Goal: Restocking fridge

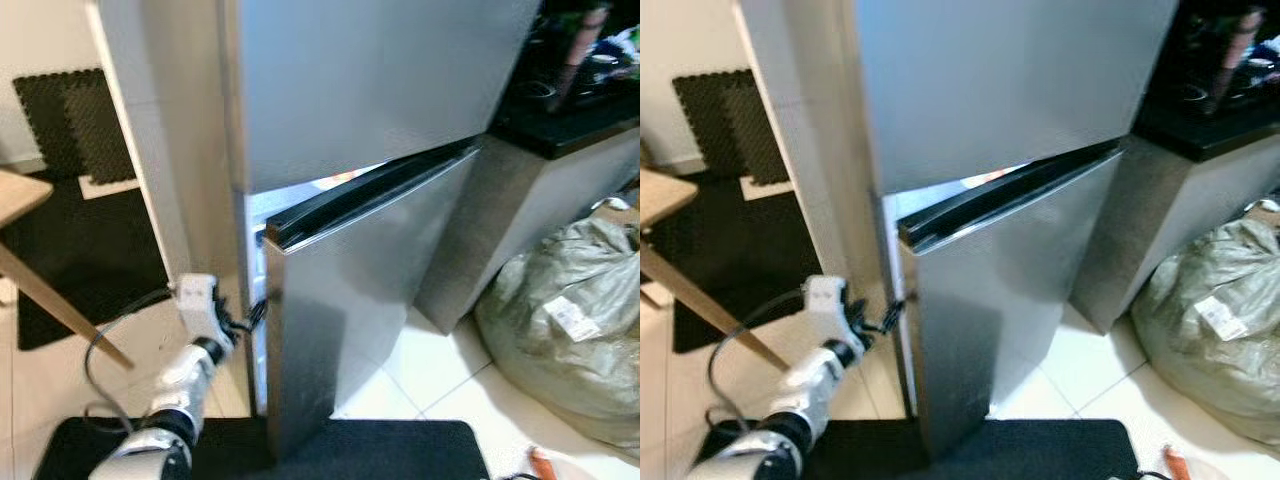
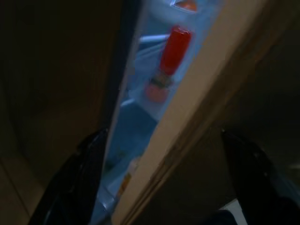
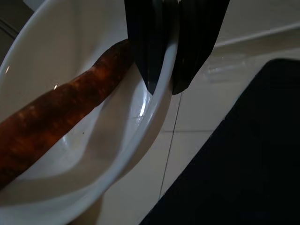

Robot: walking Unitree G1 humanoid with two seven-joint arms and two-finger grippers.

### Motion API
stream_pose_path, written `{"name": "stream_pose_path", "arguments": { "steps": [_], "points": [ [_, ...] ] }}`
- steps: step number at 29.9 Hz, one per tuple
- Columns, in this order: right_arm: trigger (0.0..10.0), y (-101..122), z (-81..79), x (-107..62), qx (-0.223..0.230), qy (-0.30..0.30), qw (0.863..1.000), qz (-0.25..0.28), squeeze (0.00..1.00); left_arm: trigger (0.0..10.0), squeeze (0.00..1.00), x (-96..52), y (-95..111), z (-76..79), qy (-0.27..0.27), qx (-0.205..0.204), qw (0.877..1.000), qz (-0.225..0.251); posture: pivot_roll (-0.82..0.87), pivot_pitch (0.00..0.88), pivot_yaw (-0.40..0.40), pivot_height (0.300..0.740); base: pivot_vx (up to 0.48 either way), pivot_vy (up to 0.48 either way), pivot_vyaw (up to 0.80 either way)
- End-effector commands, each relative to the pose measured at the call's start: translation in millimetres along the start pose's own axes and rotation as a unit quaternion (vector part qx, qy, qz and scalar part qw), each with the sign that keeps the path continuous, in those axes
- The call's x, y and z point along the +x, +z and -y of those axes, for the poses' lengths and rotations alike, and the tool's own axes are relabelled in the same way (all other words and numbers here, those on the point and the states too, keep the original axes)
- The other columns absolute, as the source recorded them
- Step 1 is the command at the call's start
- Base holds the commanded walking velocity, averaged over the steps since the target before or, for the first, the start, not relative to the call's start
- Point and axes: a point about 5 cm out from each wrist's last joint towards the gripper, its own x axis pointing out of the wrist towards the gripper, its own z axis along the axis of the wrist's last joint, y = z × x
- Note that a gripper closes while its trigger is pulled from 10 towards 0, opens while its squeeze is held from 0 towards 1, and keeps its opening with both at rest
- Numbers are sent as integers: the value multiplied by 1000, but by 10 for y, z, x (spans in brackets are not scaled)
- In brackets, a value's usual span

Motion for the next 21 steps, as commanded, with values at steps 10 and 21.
{"name": "stream_pose_path", "arguments": {
  "steps": [10, 21],
  "points": [
    [10000, -16, -20, -3, 11, 3, 1000, -1, 0, 10000, 0, 310, 705, 180, -53, 60, 988, 135, -134, 0, -48, 740, 0, 0, 0],
    [10000, -29, -22, -4, 11, 4, 1000, -2, 0, 10000, 0, 286, 521, 253, -78, 22, 991, 110, -134, 0, -48, 740, 0, 0, 0]
  ]
}}
